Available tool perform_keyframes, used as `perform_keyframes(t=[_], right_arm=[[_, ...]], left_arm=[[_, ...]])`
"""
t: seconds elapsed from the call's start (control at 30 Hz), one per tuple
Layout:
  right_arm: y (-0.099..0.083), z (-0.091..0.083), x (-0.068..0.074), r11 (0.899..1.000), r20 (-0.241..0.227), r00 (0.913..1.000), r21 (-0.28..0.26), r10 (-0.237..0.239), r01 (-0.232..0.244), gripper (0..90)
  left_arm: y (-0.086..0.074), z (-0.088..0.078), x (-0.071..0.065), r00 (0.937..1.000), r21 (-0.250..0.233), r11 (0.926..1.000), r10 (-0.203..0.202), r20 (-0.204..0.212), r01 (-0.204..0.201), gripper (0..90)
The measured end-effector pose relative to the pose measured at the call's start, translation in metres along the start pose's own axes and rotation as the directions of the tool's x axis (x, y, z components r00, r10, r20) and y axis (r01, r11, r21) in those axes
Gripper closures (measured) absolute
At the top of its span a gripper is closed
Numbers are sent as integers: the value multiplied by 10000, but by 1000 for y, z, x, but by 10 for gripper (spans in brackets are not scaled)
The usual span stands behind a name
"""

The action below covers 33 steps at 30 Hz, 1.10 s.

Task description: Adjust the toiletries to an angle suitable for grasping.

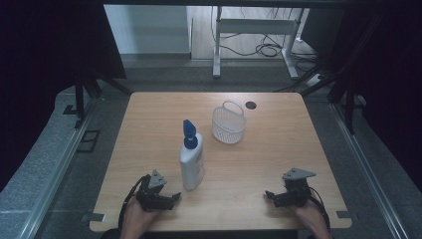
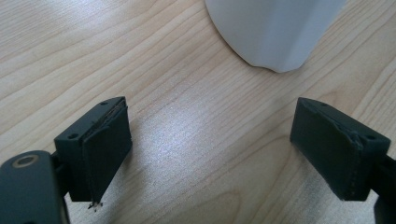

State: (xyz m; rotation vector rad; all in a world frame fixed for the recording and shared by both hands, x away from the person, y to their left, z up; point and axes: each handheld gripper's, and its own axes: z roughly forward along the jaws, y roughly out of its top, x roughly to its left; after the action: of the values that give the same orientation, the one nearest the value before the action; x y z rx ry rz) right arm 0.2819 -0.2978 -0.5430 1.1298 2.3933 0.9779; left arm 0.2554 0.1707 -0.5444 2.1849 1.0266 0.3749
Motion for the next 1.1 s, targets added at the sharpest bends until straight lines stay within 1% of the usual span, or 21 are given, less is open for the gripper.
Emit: perform_keyframes(t=[0.57, 0.8, 0.9, 1.1], right_arm=[[0, 0, 0, 10000, -26, 10000, -11, -30, 30, 0], [0, 0, 0, 10000, -27, 10000, -12, -32, 32, 0], [0, 0, 0, 10000, -25, 10000, -11, -30, 30, 0], [0, 0, 0, 10000, -27, 10000, -12, -27, 27, 0]], left_arm=[[1, 1, -1, 9999, -20, 9999, -116, -64, 116, 117], [2, 0, -1, 9999, 113, 9999, -92, -52, 92, 119], [3, 0, -1, 10000, 208, 9997, -83, -34, 84, 127], [4, -3, 1, 9999, 349, 9993, -98, -105, 102, 174]])
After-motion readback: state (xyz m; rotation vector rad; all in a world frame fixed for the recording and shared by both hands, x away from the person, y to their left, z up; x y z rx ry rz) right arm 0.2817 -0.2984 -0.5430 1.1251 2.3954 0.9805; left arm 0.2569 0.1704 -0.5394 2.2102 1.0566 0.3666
